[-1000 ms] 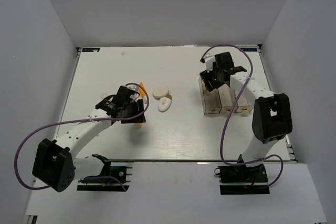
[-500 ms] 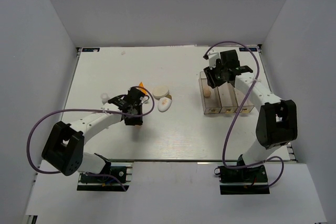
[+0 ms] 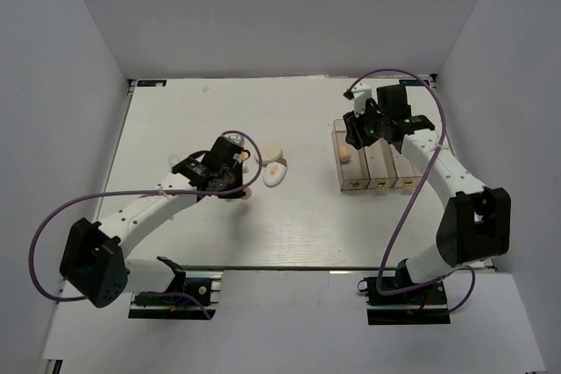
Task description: Organize the makeup
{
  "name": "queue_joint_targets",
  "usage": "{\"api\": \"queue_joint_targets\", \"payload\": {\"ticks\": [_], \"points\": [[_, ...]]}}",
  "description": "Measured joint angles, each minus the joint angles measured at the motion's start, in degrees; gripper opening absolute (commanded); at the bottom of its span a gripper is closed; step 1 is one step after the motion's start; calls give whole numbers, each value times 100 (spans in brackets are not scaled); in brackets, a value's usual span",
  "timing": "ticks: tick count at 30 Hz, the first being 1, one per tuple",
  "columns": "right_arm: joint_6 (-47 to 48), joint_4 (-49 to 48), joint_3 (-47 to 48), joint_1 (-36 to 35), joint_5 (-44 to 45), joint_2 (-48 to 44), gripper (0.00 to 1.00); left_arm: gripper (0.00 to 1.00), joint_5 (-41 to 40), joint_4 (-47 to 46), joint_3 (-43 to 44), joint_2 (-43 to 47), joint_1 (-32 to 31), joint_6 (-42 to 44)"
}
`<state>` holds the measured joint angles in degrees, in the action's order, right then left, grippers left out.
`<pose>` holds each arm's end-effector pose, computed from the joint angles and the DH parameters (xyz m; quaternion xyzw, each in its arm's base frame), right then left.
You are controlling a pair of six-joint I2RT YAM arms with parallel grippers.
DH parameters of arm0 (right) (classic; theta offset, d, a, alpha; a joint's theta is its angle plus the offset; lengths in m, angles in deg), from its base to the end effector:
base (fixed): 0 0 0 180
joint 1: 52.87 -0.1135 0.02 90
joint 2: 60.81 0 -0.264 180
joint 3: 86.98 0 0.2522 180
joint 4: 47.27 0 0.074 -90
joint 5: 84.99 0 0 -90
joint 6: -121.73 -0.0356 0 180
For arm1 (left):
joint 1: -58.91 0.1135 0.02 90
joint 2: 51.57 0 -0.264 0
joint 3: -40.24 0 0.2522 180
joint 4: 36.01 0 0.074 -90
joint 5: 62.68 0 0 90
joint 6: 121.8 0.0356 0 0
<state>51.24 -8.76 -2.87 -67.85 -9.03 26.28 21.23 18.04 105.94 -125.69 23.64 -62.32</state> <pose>0.3260 0.0962 0.2921 -0.3162 0.8493 0.0952 0.4118 0.2045 -0.1400 0.2335 0.0276 0.9696 -0.0857 0.2275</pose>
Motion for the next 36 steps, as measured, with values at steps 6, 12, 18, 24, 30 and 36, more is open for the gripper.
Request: {"api": "queue_joint_targets", "payload": {"ticks": [6, 12, 18, 24, 30, 36], "points": [[-52, -83, -190, 44, -98, -339, 46, 2, 710, -433, 966, 101, -101, 236], [-391, -258, -428, 173, 435, -549, 29, 2, 1810, -1803, 1917, -946, -173, 310], [-772, -573, -706, 422, 1014, -1016, 4, 2, 2662, -3112, 2669, -2647, -319, 94], [-957, -841, -1064, 619, 1158, -1493, 3, 2, 3279, -4028, 3305, -3987, -586, -306], [-1012, -874, -1346, 739, 1117, -1558, 7, 8, 3506, -4551, 3862, -4706, -852, -575], [-1019, -872, -1427, 785, 992, -1602, 28, 42, 3303, -4404, 4194, -4937, -1025, -535]]}}
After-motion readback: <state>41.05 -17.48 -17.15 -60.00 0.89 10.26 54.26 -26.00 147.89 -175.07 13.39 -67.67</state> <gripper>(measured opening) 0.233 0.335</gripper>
